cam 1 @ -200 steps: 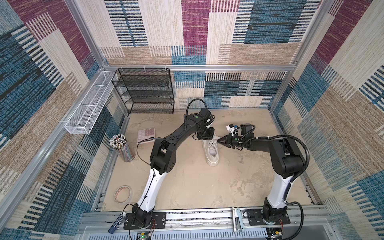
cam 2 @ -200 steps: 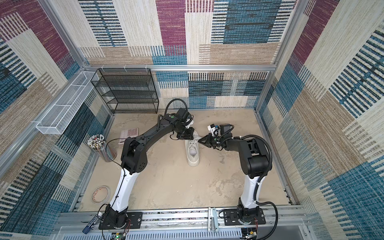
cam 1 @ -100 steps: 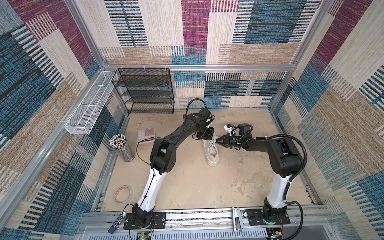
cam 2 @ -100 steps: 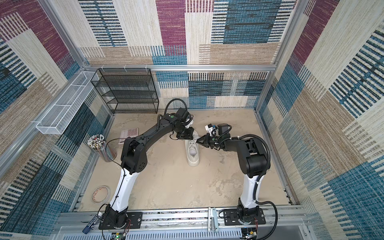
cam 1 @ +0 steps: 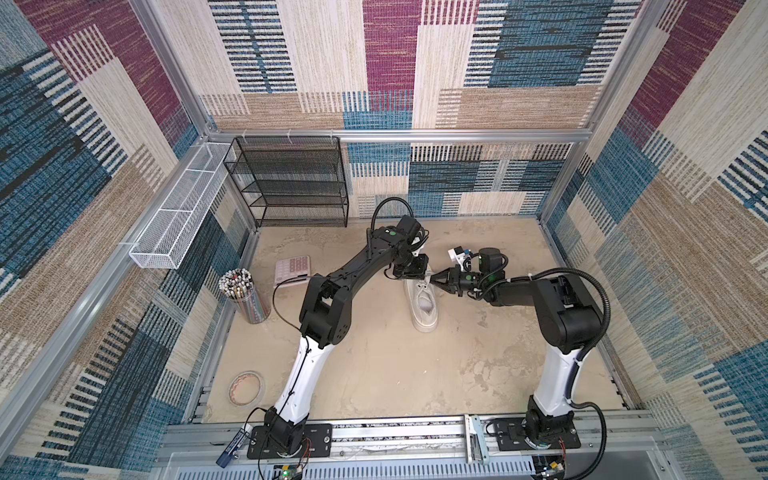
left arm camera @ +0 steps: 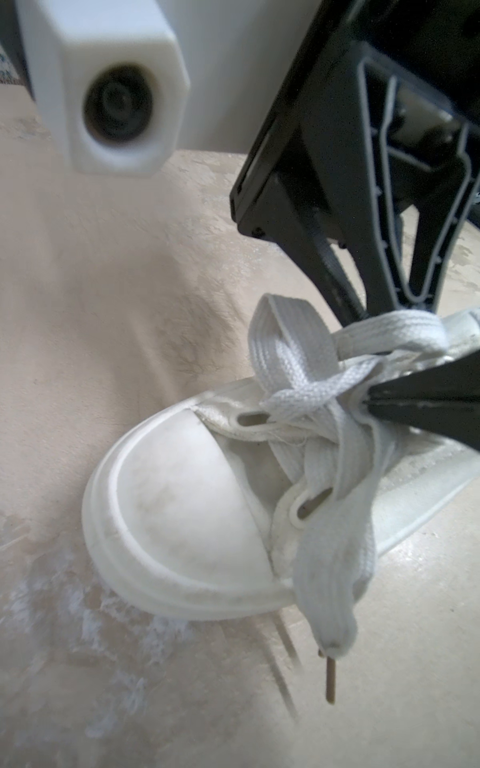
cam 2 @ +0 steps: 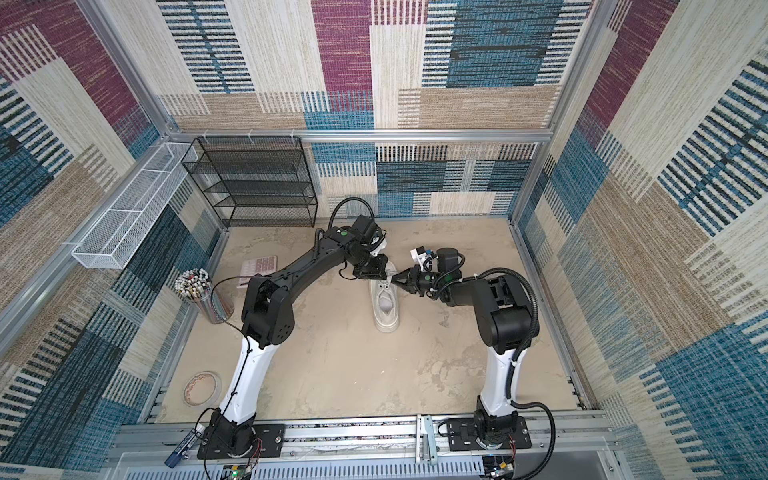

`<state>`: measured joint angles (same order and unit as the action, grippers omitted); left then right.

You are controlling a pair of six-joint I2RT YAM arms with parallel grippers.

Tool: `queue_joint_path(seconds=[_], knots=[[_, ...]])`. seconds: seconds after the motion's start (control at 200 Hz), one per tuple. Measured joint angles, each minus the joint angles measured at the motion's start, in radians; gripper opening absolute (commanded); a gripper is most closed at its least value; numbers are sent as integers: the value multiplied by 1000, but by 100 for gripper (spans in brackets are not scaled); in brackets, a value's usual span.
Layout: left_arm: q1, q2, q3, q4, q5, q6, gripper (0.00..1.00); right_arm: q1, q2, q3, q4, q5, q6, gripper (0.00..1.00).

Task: Tie the shoes

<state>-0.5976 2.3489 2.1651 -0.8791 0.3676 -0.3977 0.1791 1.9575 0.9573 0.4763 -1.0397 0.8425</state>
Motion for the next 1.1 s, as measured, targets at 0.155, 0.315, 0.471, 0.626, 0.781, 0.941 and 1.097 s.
queue_joint_path(seconds=[0.155,0.315,0.471,0.626,0.781,0.941,1.097], knots=[[0,-1,-5,0,6,1,0,0,11,-2,33,2,20,19],[0,-11,-14,0,11,4,0,1,24,-3,54,3,34,20],[0,-13,-15,0,32,4,0,2,34,-3,79,0,54,21],[-1,-13,-15,0,39,6,0,3,43,-2,103,-2,73,21],[-1,-13,-15,0,49,7,0,8,51,0,127,-9,94,21],[0,-13,-15,-2,50,7,0,13,54,0,141,-17,103,16],[0,-12,-15,-3,50,7,0,13,59,0,158,-24,107,4]])
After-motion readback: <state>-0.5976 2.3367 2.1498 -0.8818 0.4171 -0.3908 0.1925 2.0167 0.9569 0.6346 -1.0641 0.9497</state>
